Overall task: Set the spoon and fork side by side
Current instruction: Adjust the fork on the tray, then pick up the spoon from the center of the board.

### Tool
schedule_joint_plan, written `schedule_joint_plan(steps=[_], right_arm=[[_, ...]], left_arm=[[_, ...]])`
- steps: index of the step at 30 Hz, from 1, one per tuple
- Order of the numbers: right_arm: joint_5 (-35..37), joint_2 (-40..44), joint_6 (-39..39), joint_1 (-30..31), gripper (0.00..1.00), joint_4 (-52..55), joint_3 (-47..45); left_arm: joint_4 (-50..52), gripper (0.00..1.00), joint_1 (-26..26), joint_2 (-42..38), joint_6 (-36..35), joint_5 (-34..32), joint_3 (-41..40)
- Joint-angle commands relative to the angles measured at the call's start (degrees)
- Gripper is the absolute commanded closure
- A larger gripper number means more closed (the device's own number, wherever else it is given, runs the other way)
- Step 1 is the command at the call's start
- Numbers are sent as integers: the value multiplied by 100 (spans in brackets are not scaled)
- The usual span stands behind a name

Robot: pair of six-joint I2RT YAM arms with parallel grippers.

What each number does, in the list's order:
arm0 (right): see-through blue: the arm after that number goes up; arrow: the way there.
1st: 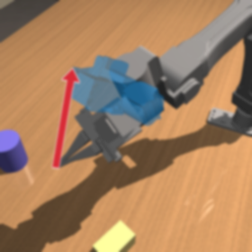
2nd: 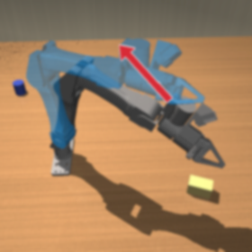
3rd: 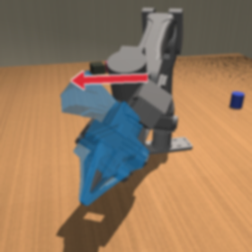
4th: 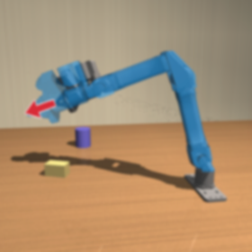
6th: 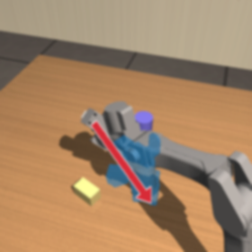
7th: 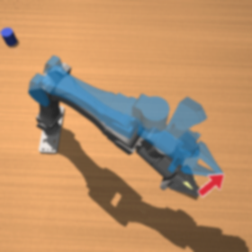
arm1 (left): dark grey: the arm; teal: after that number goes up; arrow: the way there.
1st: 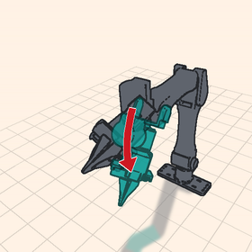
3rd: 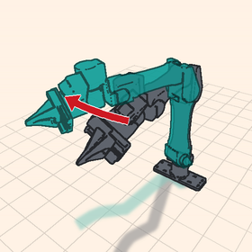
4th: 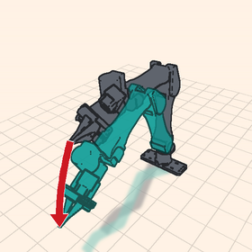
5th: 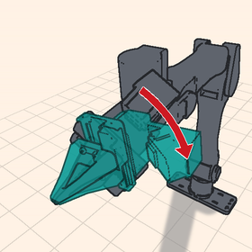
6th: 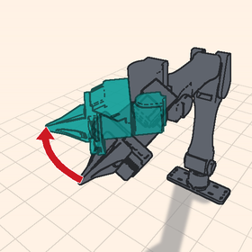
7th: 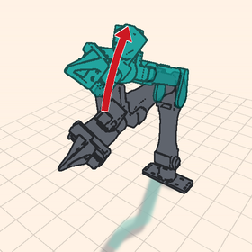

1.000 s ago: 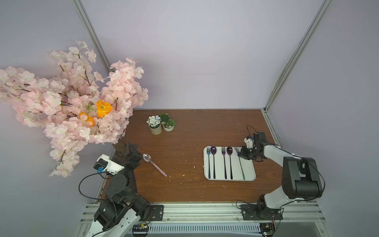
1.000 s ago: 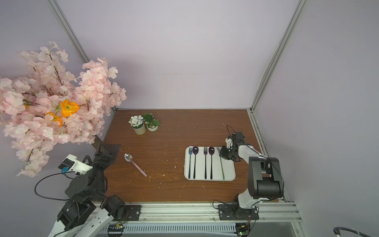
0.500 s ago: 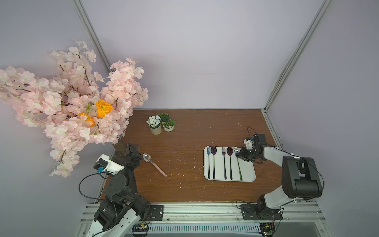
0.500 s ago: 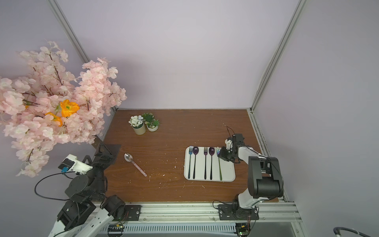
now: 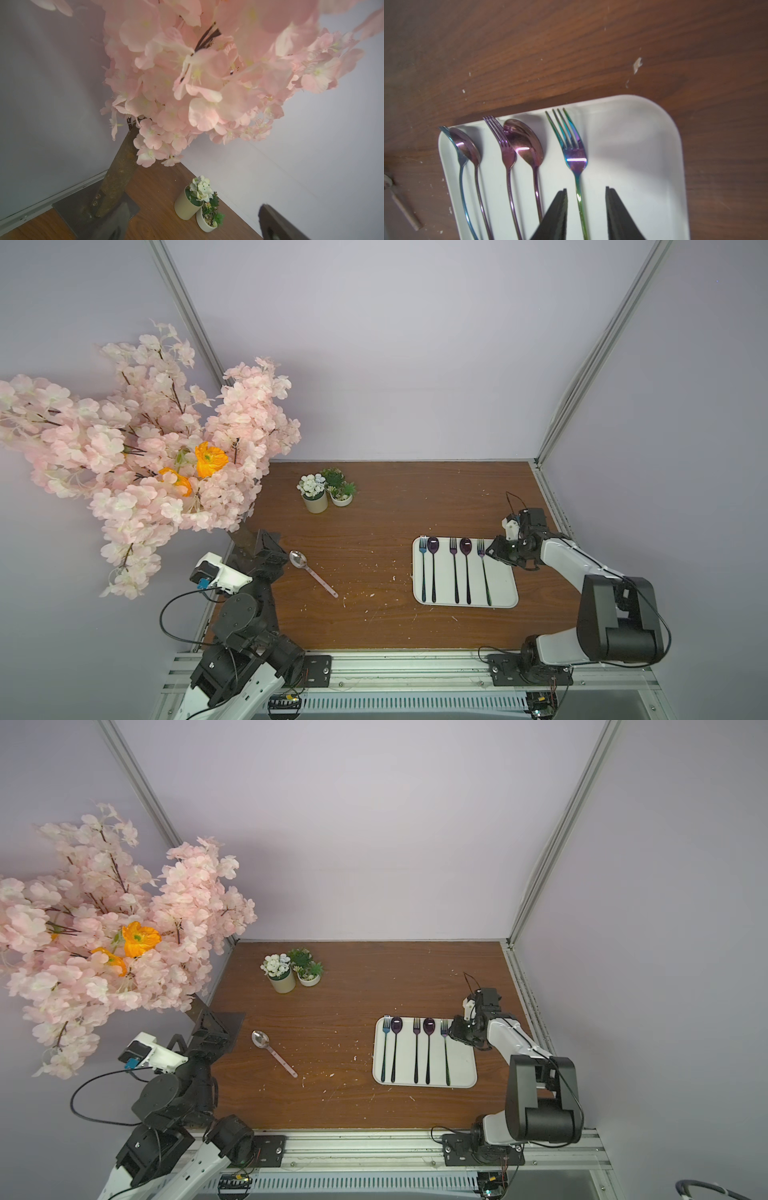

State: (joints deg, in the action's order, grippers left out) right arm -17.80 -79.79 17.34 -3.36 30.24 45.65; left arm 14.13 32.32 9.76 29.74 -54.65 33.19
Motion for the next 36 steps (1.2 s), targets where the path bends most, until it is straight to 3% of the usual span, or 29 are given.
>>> schedule_joint_plan(steps=[1,6,10,16,23,28,36], right_arm=[[638,413,-185,260,60,316,271],[1600,478,-238,1087,45,491,442],[2377,503,-223,2144,33,398,718],[2060,199,-730,4088,24,-727,1025],[1976,-1471,-1121,6037,23,-2208,2074],[1392,-3095,-1099,6512,27,-2452,3428],[1308,-4895,-1156,6908,32,-1555,5461]], left_arm=[[-42,0,-59,115,-43,15,28],[-156,0,-57,186,-166,-12,144],[-169,0,-57,200,-340,-150,278],[-310,0,-59,69,-864,-566,622],[-439,0,-56,2,-1241,-735,1020],[-319,0,-59,-62,-1272,-839,1210],[-113,0,-59,-189,-1106,-822,1232]])
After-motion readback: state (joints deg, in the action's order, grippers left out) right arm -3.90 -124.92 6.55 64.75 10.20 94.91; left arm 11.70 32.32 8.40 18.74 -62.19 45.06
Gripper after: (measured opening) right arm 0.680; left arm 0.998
